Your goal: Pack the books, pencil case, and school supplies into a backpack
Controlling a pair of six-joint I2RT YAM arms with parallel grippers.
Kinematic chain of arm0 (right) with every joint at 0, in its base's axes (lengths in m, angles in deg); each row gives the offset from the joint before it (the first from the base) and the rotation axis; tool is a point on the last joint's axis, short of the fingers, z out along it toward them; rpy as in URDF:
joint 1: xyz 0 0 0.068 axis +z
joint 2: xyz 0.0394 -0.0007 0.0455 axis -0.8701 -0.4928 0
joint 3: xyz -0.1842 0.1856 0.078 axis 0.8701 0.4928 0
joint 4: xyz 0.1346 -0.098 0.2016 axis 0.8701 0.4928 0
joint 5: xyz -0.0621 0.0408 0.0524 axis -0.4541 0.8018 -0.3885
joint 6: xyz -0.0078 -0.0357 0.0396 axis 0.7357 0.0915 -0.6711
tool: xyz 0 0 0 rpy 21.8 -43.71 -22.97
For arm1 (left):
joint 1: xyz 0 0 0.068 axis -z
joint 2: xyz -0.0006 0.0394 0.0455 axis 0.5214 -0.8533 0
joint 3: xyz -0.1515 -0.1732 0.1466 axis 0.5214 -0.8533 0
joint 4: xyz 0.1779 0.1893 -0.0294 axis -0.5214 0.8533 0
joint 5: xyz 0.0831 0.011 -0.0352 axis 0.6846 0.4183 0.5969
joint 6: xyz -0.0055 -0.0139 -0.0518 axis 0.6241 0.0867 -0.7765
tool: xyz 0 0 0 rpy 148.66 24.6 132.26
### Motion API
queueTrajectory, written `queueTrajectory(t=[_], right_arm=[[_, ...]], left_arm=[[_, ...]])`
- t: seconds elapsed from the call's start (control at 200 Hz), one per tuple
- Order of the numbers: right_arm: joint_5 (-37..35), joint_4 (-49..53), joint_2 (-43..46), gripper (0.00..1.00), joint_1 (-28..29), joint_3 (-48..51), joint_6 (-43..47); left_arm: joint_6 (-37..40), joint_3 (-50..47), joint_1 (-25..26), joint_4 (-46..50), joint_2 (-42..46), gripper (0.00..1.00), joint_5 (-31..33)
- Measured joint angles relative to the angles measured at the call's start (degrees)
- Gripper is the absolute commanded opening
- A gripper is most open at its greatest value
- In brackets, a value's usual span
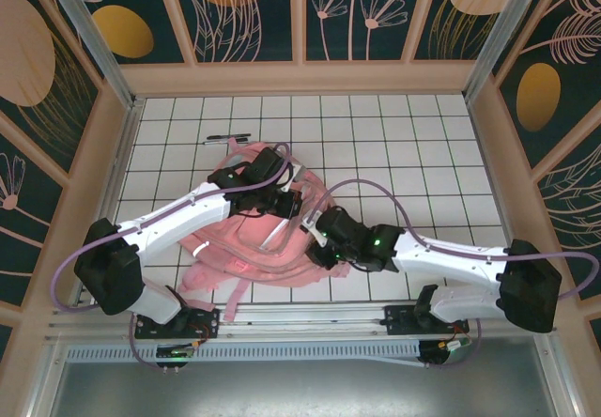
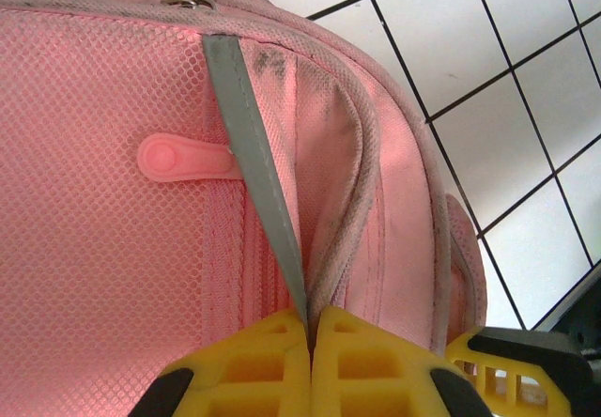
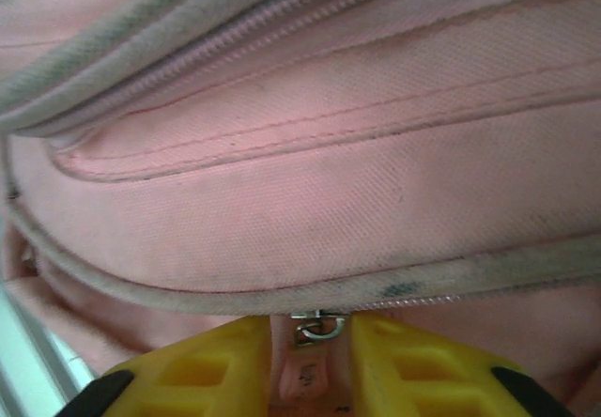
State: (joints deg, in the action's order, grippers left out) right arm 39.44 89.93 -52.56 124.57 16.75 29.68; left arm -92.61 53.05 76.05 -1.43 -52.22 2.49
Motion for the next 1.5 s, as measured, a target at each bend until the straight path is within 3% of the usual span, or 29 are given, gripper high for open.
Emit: queueTrajectory(t=[0.08, 0.145, 0.355, 0.781, 1.376, 1.406, 1.456, 1.501], right_arm=[[-5.73, 0.09, -2.08, 0.14, 2.32, -0.02, -4.15], [-8.94, 0.09, -3.93, 0.00, 3.56, -0.24, -6.84], [-13.77, 0.52, -5.64, 0.00, 4.63, -1.38, -11.17], [5.70, -0.90, 2.89, 0.00, -13.51, 1.92, -7.21], [9.66, -11.13, -3.48, 0.00, -15.67, 6.27, -9.09], [10.60, -11.52, -3.30, 0.00, -15.45, 6.29, -9.51], [12.00, -12.39, -2.93, 0.00, -14.51, 6.27, -10.10], [13.05, -12.94, -2.47, 0.00, -13.40, 6.27, -10.80]], left_arm=[[0.00, 0.00, -0.11, -0.31, 0.00, 0.00, 0.02], [0.00, 0.00, -0.15, -0.74, 0.00, 0.00, 0.04], [0.24, -0.74, -0.35, -2.62, 0.00, 0.00, 0.09], [5.88, -10.45, -0.48, -16.90, 1.36, 0.00, 0.04], [19.12, -12.55, -0.85, -22.47, -2.03, 0.00, -3.98], [20.09, -12.15, -0.85, -22.29, -2.73, 0.12, -4.00], [22.16, -11.17, -0.85, -21.73, -3.89, 0.42, -4.22], [23.63, -10.43, -0.85, -21.51, -4.44, 0.51, -4.68]])
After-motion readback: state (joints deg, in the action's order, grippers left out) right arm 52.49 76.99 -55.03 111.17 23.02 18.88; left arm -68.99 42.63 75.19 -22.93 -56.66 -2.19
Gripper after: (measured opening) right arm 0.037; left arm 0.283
